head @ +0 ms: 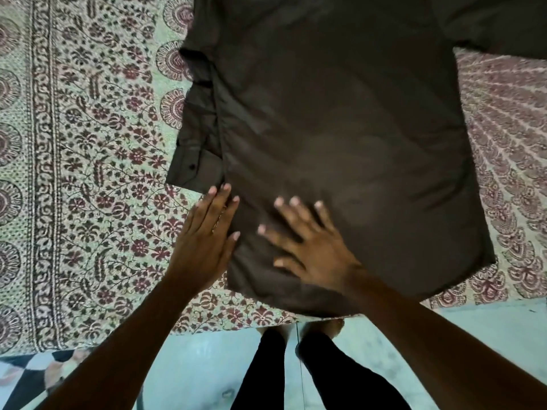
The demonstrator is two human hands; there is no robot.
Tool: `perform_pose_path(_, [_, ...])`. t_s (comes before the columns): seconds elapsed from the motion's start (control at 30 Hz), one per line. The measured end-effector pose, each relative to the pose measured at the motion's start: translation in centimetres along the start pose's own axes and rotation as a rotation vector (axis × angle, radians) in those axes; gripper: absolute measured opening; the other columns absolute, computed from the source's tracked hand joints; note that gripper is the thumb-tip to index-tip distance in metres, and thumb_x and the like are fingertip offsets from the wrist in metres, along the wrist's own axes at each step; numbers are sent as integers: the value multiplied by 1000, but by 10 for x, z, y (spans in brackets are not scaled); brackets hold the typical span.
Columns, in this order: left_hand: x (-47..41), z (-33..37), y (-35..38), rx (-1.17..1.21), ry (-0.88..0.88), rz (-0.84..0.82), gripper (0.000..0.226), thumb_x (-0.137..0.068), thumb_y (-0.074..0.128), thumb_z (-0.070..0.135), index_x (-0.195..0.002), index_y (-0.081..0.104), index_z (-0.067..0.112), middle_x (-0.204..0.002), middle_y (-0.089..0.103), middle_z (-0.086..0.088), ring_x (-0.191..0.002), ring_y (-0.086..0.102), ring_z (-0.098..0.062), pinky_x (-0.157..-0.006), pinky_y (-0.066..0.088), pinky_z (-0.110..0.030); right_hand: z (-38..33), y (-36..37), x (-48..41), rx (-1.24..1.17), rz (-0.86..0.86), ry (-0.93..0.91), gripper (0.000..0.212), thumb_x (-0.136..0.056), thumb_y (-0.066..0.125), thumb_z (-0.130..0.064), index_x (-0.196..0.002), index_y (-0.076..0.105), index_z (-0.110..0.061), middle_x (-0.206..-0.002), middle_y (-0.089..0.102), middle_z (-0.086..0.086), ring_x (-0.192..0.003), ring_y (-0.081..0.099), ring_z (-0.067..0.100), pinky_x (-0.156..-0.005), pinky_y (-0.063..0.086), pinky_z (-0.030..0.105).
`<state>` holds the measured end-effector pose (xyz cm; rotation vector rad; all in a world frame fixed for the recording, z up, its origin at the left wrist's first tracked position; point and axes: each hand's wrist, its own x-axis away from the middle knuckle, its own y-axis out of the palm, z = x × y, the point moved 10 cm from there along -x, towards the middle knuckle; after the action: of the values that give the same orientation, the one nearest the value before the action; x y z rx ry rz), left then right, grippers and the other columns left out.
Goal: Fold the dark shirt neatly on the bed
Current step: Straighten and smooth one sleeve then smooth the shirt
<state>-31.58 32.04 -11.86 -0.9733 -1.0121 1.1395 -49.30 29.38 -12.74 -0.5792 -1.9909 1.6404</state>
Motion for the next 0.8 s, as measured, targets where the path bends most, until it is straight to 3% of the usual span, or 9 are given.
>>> perform_pose_path(0.07, [-23,-2,-7,-52,-9,9,63,-107,38,37,-164,24,15,-174,12,-7,-161,9,-29,-128,19,-51,45,-5,-14,-47,10,421,77,-98,36,-72,-164,16,-39,-173,-8,12,-158,-8,42,-122,2,72])
perform_pose_path(0.1, [-33,-5,-11,-71,-24,15,63,-107,38,37,-164,22,16,-175,10,-6,-162,6,-28,-129,16,-50,43,0,-18,-57,-16,466,83,-96,36,-75,-165,14,-34,-172,-11,13,-157,-11,45,-121,-3,72])
perform_pose_path(0.27, [-75,-21,-31,-151,-82,50,62,-107,37,39,-164,22,19,-175,9,-3,-162,5,-29,-129,12,-50,-101,35,-5,-43,-143,-451,71,-102,40,-64,-163,26,-30,-173,10,10,-160,4,33,-124,14,63])
perform_pose_path(0.33, [-90,-29,-33,-171,-65,45,61,-107,35,41,-164,23,21,-175,10,-3,-162,6,-29,-129,12,-51,-107,26,-11,-74,-121,-527,63,-105,39,-60,-161,30,-34,-173,13,9,-161,6,30,-125,15,58])
perform_pose_path(0.4, [-104,-37,-34,-194,-45,40,61,-107,33,42,-164,24,22,-175,11,-2,-161,7,-29,-128,15,-52,-66,3,-47,-101,9,-280,63,-105,40,-59,-161,32,-30,-172,16,13,-160,11,34,-124,18,61])
perform_pose_path(0.47, [-117,-47,-34,-210,-27,29,62,-107,32,44,-164,24,22,-175,9,-2,-161,7,-29,-128,15,-52,15,-14,-81,-79,114,174,68,-103,39,-62,-162,30,-29,-172,11,15,-160,7,37,-123,16,66])
perform_pose_path(0.57, [-135,-62,-36,-205,-40,12,62,-106,32,47,-162,30,21,-175,11,-1,-162,7,-29,-128,15,-52,103,-11,-104,-102,45,647,84,-97,35,-74,-165,18,-28,-172,-5,18,-158,-8,43,-123,1,66])
perform_pose_path(0.63, [-145,-73,-43,-184,-88,22,62,-105,34,47,-160,35,18,-174,15,-1,-161,10,-29,-127,18,-52,96,-3,-119,-69,1,522,91,-95,35,-76,-166,13,-23,-171,-6,22,-157,-10,46,-123,1,69])
perform_pose_path(0.8, [-173,-85,-56,-195,-96,56,67,-102,41,52,-161,32,22,-175,11,1,-159,16,-30,-124,22,-53,-1,9,-114,-40,-103,-357,77,-101,38,-68,-164,23,-25,-173,6,16,-160,2,36,-124,15,61])
